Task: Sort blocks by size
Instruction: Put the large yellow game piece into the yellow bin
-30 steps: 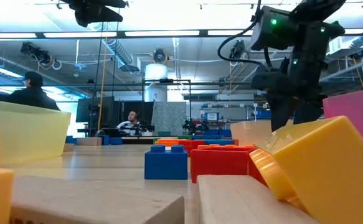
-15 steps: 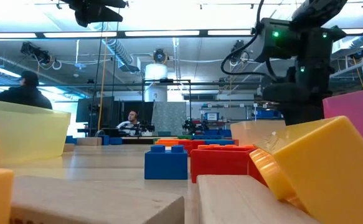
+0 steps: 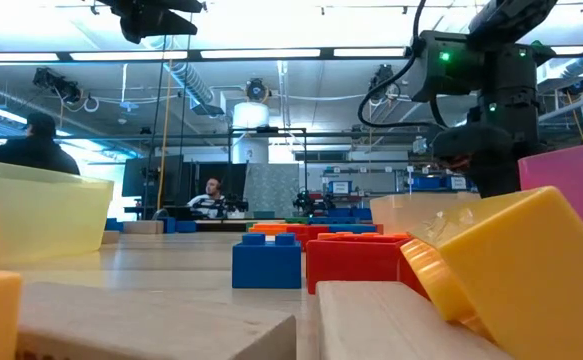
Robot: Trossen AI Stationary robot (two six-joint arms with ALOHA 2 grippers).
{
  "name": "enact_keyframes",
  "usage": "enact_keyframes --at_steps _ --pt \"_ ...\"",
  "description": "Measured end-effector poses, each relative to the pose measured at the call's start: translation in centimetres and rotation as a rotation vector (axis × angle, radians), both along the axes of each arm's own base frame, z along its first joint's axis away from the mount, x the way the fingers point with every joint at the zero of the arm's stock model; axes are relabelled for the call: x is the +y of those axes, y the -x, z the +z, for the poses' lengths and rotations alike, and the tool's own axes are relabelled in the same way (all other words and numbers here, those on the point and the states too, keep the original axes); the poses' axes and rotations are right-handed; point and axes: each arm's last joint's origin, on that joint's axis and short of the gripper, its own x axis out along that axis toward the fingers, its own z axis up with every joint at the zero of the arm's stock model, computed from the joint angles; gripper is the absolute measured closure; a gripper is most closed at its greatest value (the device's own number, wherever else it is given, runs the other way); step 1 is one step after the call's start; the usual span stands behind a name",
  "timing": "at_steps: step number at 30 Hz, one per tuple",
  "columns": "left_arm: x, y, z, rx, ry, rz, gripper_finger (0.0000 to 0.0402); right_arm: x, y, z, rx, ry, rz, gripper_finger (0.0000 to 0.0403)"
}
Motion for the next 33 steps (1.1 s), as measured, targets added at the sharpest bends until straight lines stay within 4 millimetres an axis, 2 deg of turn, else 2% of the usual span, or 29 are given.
enact_keyframes --at_steps 10,18,23,27,33 --pt "0.0 0.0 0.0 -0.001 0.000 0.000 0.0105 0.0 -0.5 0.1 -0.056 -0.001 0.005 0.0234" --pt "0.0 0.0 0.1 -0.016 0.002 0.000 0.0105 -0.3 -2.4 1.3 -0.303 0.048 -0.012 0.0230" --pt "0.0 -0.4 0.8 -0.099 0.013 0.000 0.0105 -1.2 -3.4 3.8 -0.551 0.106 -0.005 0.0228" --pt "-0.1 -1.1 1.1 -0.175 0.077 0.002 0.0105 -2.3 -3.9 6.9 -0.805 0.182 0.026 0.0227" --pt "-0.6 -3.2 0.2 -0.180 0.174 -0.060 0.0105 -3.7 -4.0 11.7 -1.179 0.354 0.086 0.0226"
